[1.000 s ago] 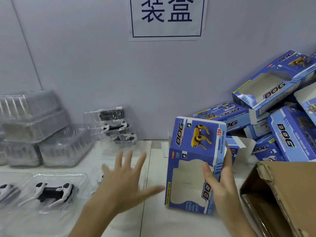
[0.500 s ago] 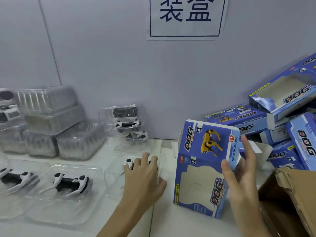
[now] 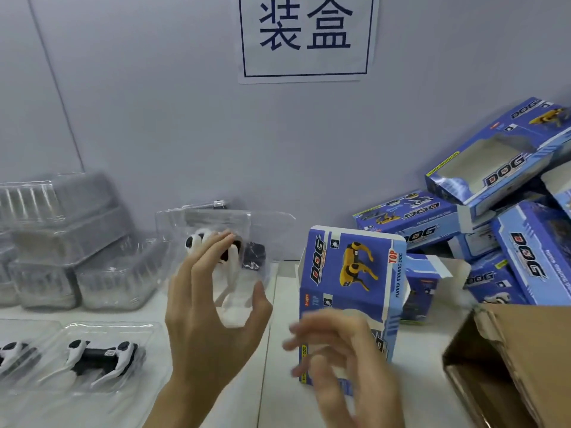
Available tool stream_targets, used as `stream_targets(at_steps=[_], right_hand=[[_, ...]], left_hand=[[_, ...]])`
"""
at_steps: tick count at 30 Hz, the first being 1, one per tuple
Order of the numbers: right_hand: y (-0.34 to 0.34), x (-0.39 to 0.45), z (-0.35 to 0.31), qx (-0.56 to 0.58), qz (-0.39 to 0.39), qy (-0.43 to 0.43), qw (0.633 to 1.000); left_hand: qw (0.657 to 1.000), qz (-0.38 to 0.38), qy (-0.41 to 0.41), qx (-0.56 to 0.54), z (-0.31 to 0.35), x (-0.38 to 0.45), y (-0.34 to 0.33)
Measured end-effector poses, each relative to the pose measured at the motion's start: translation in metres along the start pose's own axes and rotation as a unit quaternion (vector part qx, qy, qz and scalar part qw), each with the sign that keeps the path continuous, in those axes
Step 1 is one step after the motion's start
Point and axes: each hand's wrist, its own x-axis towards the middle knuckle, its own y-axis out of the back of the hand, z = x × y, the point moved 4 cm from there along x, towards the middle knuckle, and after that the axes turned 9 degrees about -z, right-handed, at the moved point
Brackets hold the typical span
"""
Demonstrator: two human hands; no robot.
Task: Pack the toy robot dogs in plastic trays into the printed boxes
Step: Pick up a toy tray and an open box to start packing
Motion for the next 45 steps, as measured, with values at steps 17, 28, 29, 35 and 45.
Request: stream_targets(at_steps=[17, 28, 29, 35, 45], right_hand=[[-0.017, 0.049, -0.009, 0.120, 0.005, -0.008, 0.993], [0.087, 0.072, -0.041, 0.230, 0.149, 0.019, 0.961], [0.096, 0.071, -0.037, 0.248, 0.166, 0.017, 0.954], [0.122, 0.068, -0.014, 0.336, 0.200, 0.013, 0.920], [0.115, 0.124, -0.013, 0.445, 0.016, -0.053, 0.894]], left_hand=[[0.982, 0.013, -0.185, 0.031, 0.035, 0.003, 0.013], [0.941, -0.120, 0.158, -0.275, 0.005, -0.003, -0.039], [0.915, -0.189, 0.190, -0.303, 0.005, -0.005, -0.053], [0.788, -0.351, 0.242, -0.444, 0.006, -0.017, -0.093], [0.855, -0.341, 0.135, -0.368, 0.014, -0.023, -0.078]])
